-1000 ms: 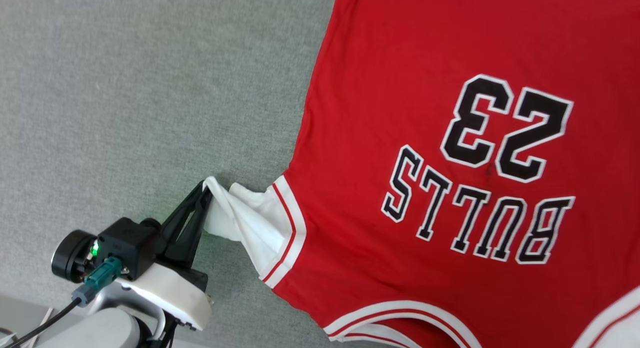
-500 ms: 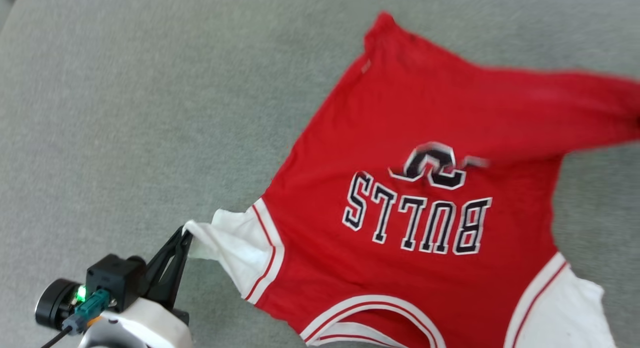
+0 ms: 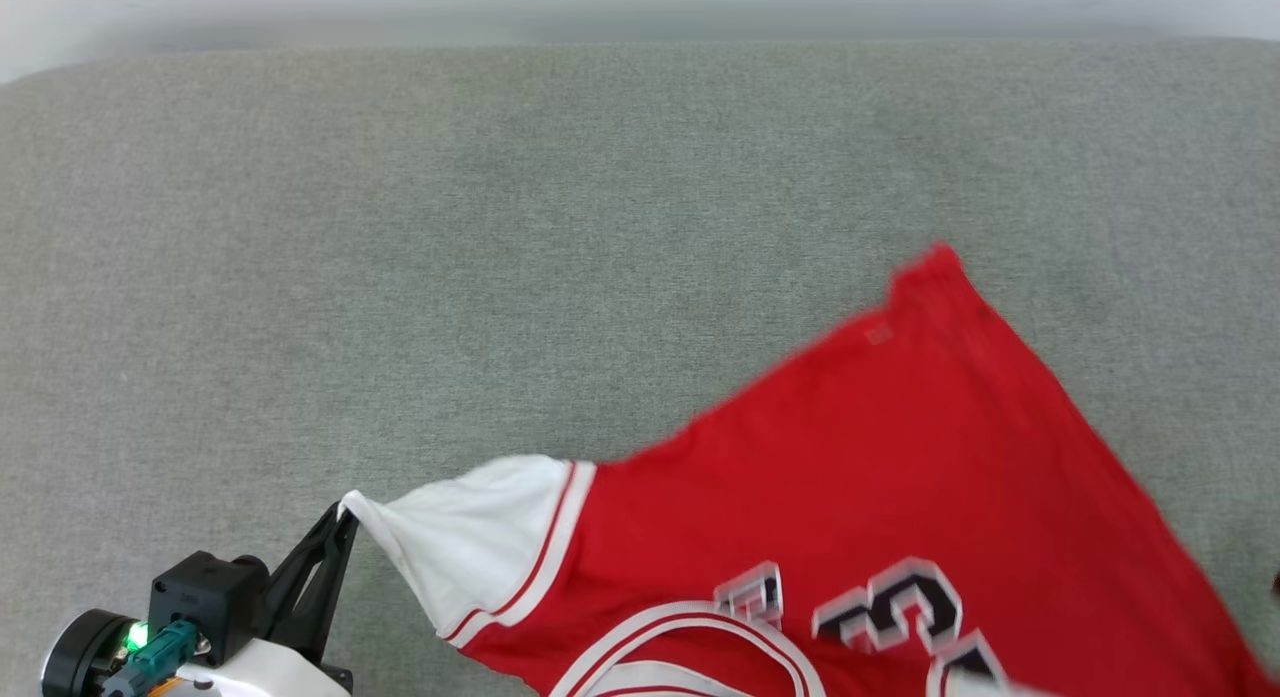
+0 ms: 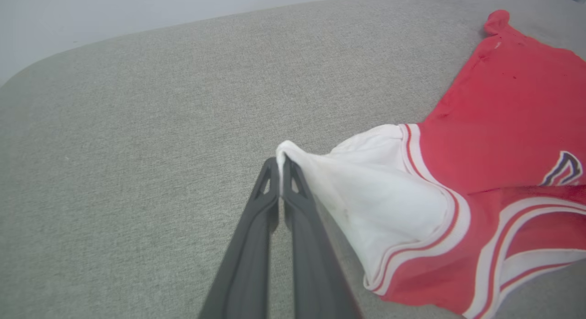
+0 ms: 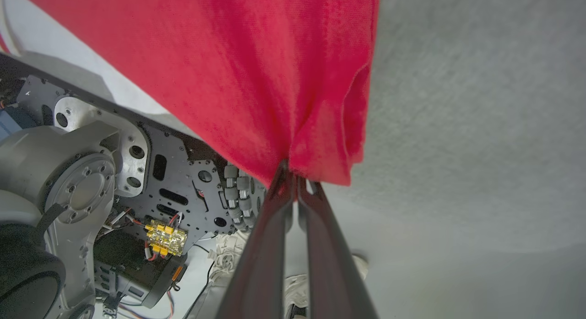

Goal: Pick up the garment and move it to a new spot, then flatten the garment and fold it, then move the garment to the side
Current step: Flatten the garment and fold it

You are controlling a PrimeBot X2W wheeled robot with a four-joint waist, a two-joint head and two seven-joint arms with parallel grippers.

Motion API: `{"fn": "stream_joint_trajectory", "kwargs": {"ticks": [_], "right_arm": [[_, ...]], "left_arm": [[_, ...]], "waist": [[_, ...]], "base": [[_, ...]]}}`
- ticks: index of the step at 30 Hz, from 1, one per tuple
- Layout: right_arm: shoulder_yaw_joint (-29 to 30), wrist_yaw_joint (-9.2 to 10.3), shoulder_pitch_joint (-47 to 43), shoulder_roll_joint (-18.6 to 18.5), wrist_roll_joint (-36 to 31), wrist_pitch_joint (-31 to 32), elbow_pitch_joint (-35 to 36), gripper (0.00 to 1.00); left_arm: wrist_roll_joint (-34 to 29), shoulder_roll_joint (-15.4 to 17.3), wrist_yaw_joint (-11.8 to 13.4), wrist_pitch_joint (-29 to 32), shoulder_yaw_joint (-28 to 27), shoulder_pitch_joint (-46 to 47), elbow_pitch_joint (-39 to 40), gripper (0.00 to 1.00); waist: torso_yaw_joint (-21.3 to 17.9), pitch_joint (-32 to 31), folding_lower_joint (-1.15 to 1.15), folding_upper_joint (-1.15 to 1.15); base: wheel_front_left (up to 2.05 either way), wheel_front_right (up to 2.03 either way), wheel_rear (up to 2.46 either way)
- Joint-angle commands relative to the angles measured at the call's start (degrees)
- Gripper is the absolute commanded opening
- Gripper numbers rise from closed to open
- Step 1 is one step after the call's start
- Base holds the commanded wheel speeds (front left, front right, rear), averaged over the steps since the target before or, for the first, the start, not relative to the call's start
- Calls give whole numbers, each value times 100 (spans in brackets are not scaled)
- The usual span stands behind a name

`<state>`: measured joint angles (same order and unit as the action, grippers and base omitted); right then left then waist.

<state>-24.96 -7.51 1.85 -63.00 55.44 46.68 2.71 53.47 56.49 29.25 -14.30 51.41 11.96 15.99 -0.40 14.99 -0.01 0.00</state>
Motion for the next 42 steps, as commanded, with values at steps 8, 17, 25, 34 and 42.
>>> {"fn": "stream_joint_trajectory", "kwargs": {"ticks": [8,17,25,34,42], "right_arm": [[427,4,-1058,649,-159,-612,-52,100],[1543,3,-228,470,-387,-612,651,100],[1312,4,1292,338,-598,176,1116,100],[-78,4,3517,1011,-1110,1513,486,100],[-643,4,4378,1710,-1405,1473,-738,100]], "left_arm": [[5,42,53,-19,-18,-101,24,0],[-70,15,54,26,20,-2,65,0],[-210,-77,-18,89,65,221,79,0],[-466,-289,-159,237,139,664,54,0],[-639,-470,-199,282,183,943,47,0]], "waist": [[-109,-25,1,0],[-62,10,1,0],[171,301,1,0],[567,880,1,0],[864,1287,1,0]], "base": [[0,0,0],[0,0,0],[0,0,0],[0,0,0],[0,0,0]]}}
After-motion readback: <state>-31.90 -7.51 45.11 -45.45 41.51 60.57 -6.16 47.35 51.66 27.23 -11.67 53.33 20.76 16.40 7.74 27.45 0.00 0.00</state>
